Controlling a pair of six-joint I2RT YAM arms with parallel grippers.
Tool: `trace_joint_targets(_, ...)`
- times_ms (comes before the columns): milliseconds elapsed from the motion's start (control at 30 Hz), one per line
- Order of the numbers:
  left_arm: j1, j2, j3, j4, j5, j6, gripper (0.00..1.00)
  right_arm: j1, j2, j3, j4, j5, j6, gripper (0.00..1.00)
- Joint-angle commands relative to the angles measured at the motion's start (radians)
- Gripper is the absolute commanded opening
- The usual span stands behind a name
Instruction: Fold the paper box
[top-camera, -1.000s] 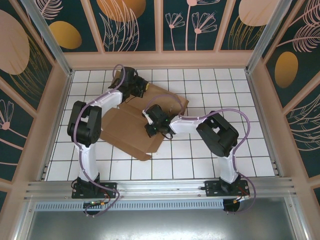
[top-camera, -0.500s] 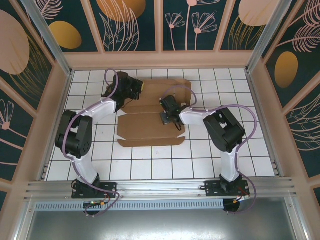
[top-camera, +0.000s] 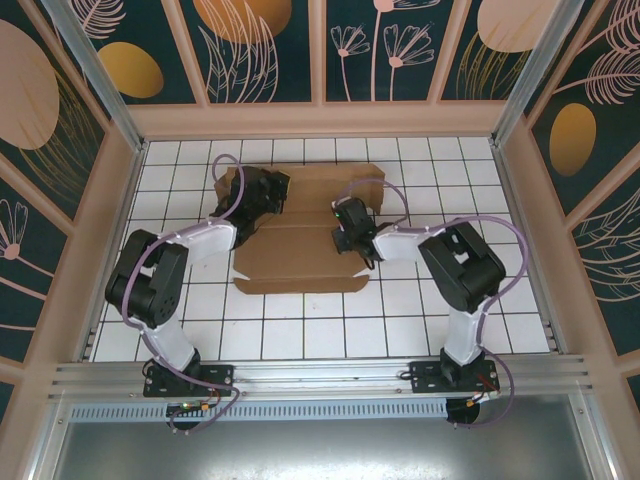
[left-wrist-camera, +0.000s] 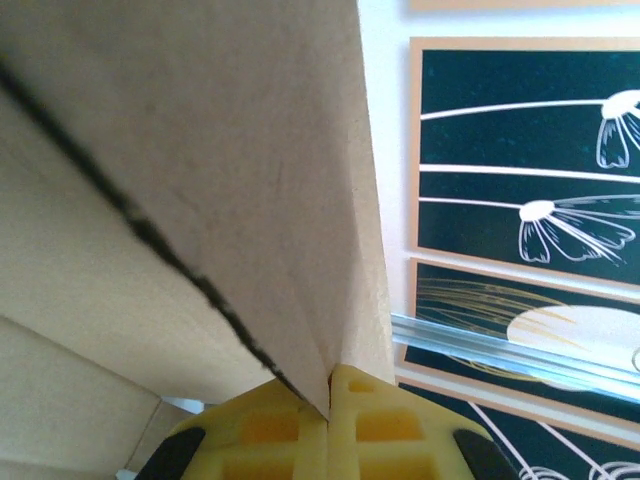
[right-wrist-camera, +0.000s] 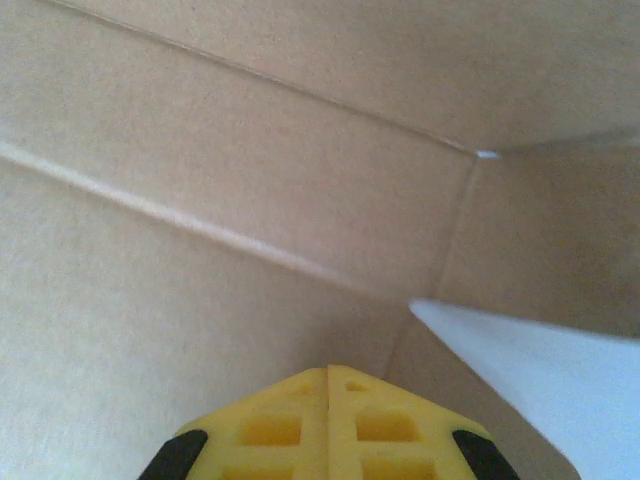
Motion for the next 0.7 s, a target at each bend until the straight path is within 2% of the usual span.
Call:
trace_joint_targets(0, -0.019, -0.022, -0.082, 0.044, -0.053, 0.039, 0.02, -0.006, -0.146, -0.082, 0.166, -0.014, 0.025, 0.05)
trace_joint_targets(67, -0.022, -0.052, -0.105, 0.072, -0.060, 0.046, 0.01, -0.008, -0.231, -0.148, 0.252, -0.064, 0.035, 0.10)
trace_joint_targets(133, -0.023, -0.056, -0.124, 0.096, -0.061, 0.048, 0.01, -0.012, -0.337, -0.223, 0.368, -0.151, 0.068, 0.19)
trace_joint_targets(267, -0.027, -0.052, -0.145, 0.131, -0.051, 0.044, 0.01, -0.069, -0.426, -0.261, 0.474, -0.315, 0.282, 0.52)
trace_joint_targets(333, -0.028, -0.052, -0.153, 0.142, -0.048, 0.038, 0.01, -0.092, -0.433, -0.266, 0.520, -0.341, 0.423, 0.66)
trace_joint_targets(433, -0.028, -0.052, -0.155, 0.154, -0.046, 0.027, 0.03, -0.110, -0.417, -0.293, 0.655, -0.393, 0.648, 0.74)
trace_joint_targets(533, -0.028, -0.042, -0.147, 0.156, -0.034, 0.018, 0.06, -0.110, -0.367, -0.304, 0.784, -0.386, 0.870, 0.84)
trace_joint_targets(667, -0.028, -0.039, -0.147, 0.153, -0.038, 0.011, 0.07, -0.110, -0.283, -0.296, 0.906, -0.391, 1.089, 0.85)
